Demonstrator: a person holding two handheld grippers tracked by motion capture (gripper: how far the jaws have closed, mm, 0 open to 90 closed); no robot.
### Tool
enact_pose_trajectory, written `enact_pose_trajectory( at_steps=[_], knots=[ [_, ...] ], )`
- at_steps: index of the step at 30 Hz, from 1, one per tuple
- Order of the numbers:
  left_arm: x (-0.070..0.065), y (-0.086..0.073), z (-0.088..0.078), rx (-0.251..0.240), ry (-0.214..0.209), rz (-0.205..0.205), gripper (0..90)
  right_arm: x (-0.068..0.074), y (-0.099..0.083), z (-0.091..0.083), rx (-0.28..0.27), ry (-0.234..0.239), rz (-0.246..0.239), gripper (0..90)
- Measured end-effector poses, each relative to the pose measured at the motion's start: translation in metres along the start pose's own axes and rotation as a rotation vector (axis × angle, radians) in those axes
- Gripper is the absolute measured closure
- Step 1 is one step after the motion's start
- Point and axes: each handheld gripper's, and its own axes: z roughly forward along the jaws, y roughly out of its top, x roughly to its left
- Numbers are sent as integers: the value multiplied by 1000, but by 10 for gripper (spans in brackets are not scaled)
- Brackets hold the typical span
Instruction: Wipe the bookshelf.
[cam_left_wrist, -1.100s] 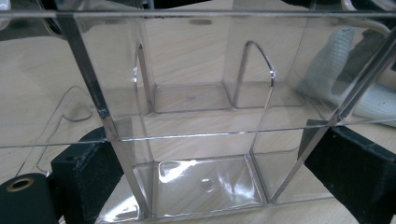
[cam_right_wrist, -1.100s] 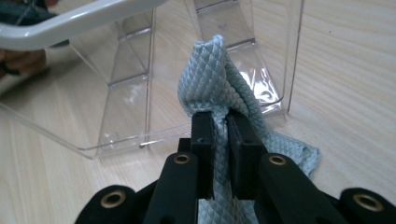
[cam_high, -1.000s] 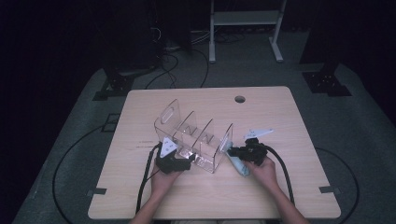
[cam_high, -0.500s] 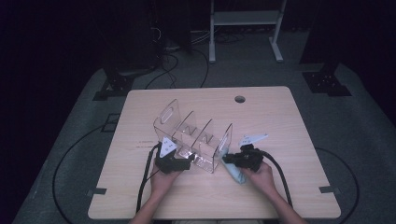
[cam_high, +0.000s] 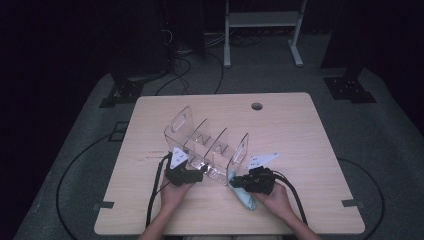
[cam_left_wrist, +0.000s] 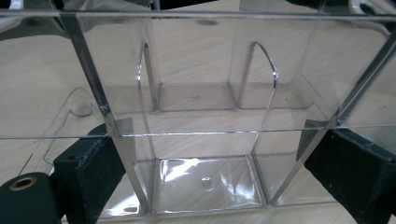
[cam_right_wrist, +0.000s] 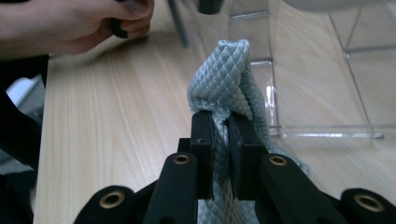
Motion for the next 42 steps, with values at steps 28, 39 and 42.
enact_pose_trajectory(
  at_steps=[28,39,42],
  knots=[
    [0,0,0,-2,-5,1,75,-2,2,-12,-98,-59,-22,815],
    [-1,-1,0,-2,-8,0,75,-1,6,-20,-162,-61,-29,815],
    [-1,-1,0,-3,-9,3,75,-7,5,-19,-133,-54,17,816]
  ],
)
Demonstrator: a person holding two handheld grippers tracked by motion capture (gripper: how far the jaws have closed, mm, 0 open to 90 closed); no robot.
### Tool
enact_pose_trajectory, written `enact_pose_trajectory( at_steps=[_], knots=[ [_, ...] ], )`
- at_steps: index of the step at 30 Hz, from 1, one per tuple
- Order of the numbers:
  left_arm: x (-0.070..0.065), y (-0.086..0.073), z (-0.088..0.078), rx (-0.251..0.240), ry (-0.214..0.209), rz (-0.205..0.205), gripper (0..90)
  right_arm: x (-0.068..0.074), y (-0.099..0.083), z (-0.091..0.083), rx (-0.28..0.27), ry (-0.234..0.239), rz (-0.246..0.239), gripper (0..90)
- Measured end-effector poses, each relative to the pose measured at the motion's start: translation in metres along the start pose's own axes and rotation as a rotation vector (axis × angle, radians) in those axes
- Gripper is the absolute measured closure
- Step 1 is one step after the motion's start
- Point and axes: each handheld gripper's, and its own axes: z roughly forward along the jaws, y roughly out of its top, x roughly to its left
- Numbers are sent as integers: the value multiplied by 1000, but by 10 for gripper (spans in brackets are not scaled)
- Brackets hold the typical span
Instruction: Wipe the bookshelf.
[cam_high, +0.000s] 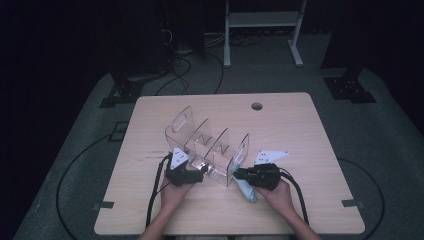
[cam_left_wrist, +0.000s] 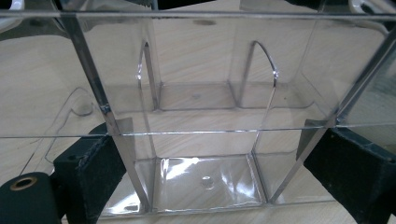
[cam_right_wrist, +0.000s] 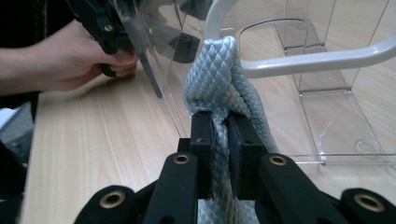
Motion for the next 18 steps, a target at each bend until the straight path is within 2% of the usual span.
enact_pose_trajectory(
  at_steps=[2,5,6,9,10,13,14,16,17,18],
  knots=[
    [0,0,0,-1,0,-7,75,7,8,-7,-31,-6,-42,816],
    [0,0,0,-2,0,-7,75,13,11,-8,-36,-22,-83,816],
    [0,0,0,-3,0,-6,75,11,7,-7,-54,-15,-70,816],
    [0,0,0,-1,-3,-4,75,6,1,-3,-25,-13,-21,817],
    [0,0,0,-3,-4,-4,75,8,3,-4,-30,-3,-23,817],
    [0,-1,0,-5,-4,-6,75,23,15,-12,-51,-11,-101,817],
    [0,-1,0,-4,-4,-5,75,24,18,-15,-61,-10,-114,818],
    [-1,0,0,-3,-3,-3,75,19,23,-19,-80,6,-100,819],
    [-1,0,0,2,4,0,75,10,26,-22,-79,20,-73,819],
    [-1,0,0,2,4,0,75,10,26,-22,-79,20,-73,819]
  ],
)
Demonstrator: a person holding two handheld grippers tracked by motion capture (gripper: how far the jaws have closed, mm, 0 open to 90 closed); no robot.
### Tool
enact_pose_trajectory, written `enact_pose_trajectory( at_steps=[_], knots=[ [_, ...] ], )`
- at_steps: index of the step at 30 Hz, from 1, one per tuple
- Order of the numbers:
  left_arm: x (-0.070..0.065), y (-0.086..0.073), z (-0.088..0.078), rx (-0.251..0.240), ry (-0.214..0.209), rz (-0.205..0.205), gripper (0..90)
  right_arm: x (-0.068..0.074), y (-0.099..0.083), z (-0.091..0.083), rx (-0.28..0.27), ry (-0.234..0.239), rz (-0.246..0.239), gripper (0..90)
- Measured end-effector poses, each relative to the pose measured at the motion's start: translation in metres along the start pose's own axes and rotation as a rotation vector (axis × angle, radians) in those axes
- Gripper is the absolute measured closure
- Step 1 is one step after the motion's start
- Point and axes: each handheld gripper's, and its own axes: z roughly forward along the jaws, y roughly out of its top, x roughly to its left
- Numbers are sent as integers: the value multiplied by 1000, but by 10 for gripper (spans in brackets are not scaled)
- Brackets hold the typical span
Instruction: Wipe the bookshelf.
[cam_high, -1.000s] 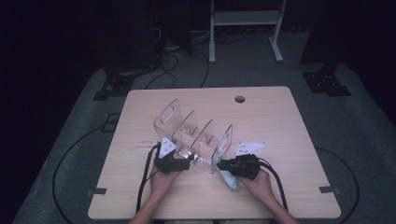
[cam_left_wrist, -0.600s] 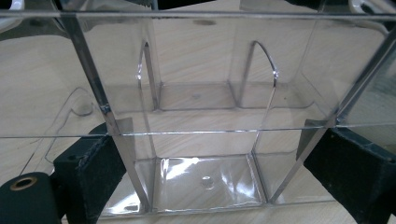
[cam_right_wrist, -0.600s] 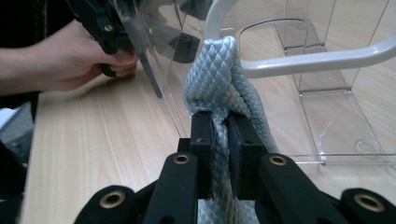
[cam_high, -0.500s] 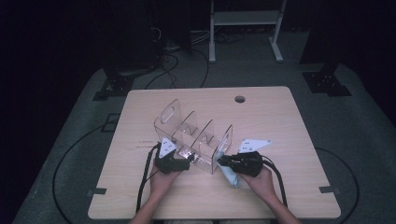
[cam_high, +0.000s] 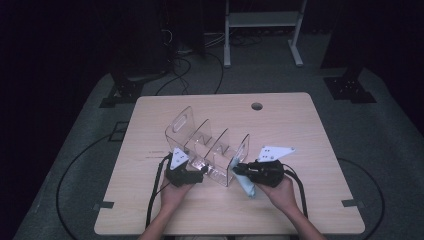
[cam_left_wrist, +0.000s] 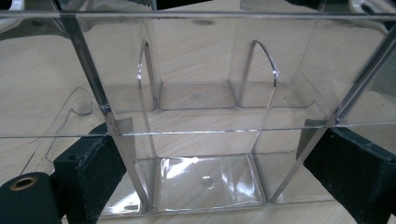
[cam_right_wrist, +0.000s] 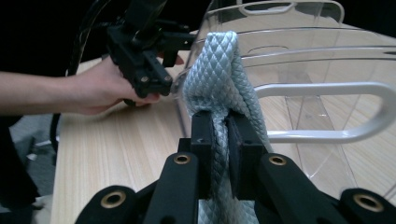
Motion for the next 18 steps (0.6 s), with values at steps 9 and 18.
enact_pose_trajectory(
  at_steps=[9,18],
  knots=[
    [0,0,0,0,-17,4,76,13,12,-7,-13,-39,-51,819],
    [-2,0,1,-5,-13,1,75,-45,17,-20,-46,-157,45,819]
  ],
)
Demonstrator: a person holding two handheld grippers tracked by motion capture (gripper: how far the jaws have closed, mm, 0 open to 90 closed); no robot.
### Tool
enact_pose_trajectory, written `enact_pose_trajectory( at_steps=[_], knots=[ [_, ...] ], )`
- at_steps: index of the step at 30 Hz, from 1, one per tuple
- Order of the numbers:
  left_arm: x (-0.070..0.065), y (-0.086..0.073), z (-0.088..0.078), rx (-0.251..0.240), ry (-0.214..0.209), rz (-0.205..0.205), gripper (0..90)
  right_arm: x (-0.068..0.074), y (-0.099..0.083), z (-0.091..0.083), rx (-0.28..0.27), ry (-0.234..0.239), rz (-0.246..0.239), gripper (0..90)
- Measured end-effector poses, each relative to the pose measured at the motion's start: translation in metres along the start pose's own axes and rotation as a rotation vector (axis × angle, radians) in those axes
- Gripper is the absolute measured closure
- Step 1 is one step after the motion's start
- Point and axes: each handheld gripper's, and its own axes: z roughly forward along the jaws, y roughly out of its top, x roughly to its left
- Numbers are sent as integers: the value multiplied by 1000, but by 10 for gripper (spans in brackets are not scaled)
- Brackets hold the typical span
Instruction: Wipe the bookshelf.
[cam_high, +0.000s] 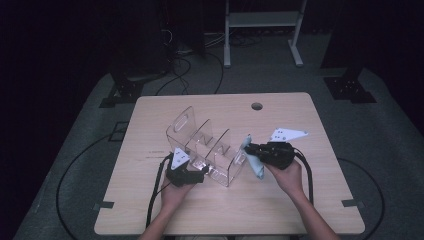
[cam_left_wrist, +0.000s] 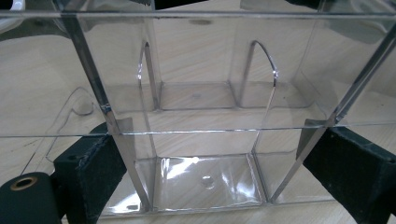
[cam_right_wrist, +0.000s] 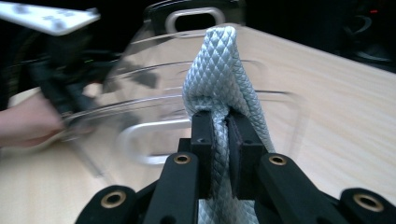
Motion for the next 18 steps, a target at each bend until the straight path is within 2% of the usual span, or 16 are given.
enact_pose_trajectory(
  at_steps=[2,3,5,8,10,11,12,14,16,18],
  knots=[
    [0,0,0,0,-1,-1,75,-3,0,0,7,4,29,819],
    [1,0,0,1,-4,-1,75,0,0,0,4,7,26,818],
    [1,0,0,1,-4,-1,75,15,-1,0,7,50,-8,818],
    [0,0,0,-1,-6,-1,75,20,-1,-1,11,49,-36,818],
    [0,0,0,-1,-4,2,75,11,-1,-1,8,51,-7,818],
    [-1,0,0,0,-3,4,75,0,-1,-1,0,18,16,818],
    [-1,0,0,0,-3,4,75,0,-1,-1,0,18,16,818],
    [-1,0,0,-1,-3,5,75,-13,-4,1,-6,-27,42,818],
    [-1,0,1,-2,-3,5,75,-25,-9,5,19,-61,65,818],
    [-1,0,1,-2,-4,4,75,-31,-15,9,17,-37,106,817]
  ],
)
